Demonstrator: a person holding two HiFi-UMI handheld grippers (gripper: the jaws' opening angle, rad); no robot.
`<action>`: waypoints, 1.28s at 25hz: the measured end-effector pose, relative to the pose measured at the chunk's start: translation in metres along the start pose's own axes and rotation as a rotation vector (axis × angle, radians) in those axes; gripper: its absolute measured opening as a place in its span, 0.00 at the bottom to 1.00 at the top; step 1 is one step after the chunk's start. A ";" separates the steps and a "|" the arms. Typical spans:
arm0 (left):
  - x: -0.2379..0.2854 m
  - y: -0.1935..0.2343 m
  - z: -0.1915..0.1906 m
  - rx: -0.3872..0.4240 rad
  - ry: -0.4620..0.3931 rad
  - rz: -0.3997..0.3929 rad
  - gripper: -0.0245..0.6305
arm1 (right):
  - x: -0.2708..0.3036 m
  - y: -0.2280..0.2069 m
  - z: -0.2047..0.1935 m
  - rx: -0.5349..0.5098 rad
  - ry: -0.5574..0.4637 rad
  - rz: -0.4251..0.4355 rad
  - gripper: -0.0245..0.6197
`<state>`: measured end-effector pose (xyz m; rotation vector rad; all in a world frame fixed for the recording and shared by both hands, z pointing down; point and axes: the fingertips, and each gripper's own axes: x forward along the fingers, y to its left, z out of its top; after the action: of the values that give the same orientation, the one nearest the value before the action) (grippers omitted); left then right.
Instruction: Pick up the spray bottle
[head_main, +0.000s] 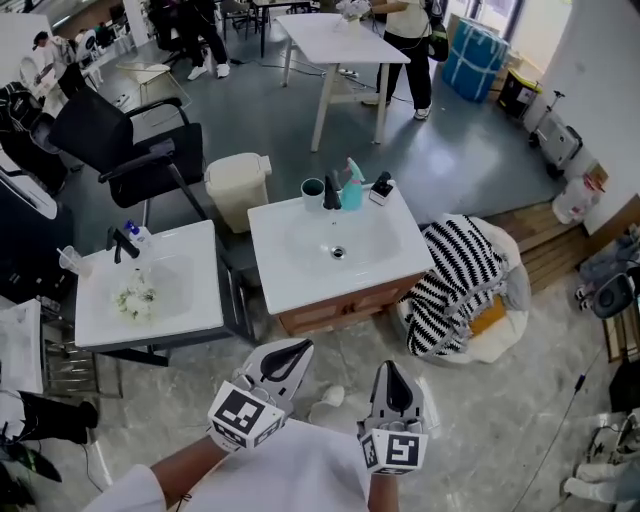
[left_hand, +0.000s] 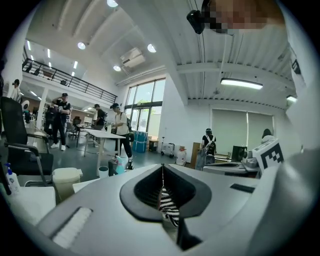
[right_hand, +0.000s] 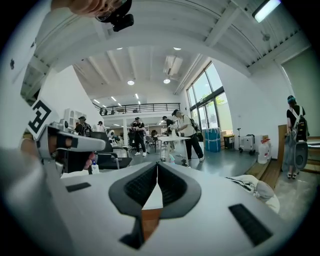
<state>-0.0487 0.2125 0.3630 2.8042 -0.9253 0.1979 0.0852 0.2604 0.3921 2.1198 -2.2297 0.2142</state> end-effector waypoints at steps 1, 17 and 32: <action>0.011 0.001 0.004 0.002 -0.001 0.008 0.05 | 0.009 -0.009 0.006 -0.003 -0.008 0.009 0.05; 0.111 0.044 0.009 -0.023 0.046 0.090 0.05 | 0.118 -0.071 0.019 0.025 0.009 0.124 0.05; 0.202 0.155 0.044 -0.041 0.029 0.011 0.05 | 0.256 -0.083 0.058 0.004 0.001 0.052 0.05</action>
<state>0.0228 -0.0357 0.3767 2.7522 -0.9282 0.2187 0.1572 -0.0050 0.3752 2.0645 -2.2880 0.2225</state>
